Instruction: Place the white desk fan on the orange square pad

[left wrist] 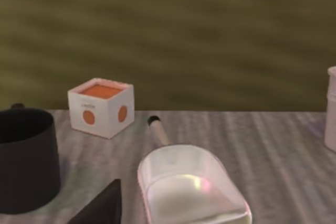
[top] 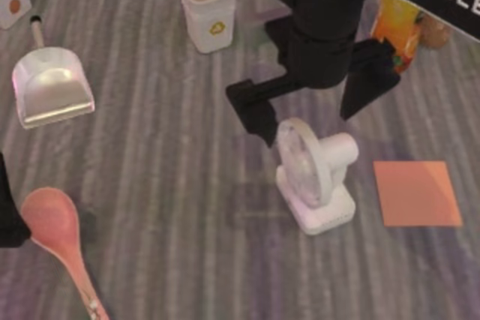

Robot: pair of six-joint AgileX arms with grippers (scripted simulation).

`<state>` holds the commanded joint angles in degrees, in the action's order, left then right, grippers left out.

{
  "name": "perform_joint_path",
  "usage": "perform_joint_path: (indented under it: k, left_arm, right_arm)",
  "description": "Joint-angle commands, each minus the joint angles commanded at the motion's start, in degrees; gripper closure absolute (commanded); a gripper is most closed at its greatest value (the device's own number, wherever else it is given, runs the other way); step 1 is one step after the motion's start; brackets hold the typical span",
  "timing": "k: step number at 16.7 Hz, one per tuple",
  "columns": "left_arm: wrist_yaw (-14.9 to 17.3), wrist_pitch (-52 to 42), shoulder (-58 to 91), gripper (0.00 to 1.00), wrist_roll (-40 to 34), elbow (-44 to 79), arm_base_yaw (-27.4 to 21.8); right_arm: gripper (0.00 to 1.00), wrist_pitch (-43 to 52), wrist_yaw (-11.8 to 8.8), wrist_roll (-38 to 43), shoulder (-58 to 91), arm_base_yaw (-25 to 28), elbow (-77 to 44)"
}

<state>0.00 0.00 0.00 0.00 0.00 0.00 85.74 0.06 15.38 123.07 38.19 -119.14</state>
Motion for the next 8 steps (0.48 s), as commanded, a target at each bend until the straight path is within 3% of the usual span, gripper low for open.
perform_joint_path:
  k: [8]
  left_arm:
    - [0.0, 0.0, 0.0, 0.00, 0.0, 0.0, 0.0]
  right_arm:
    - [0.00, -9.8, 0.0, 0.3, -1.0, 0.2, 11.0]
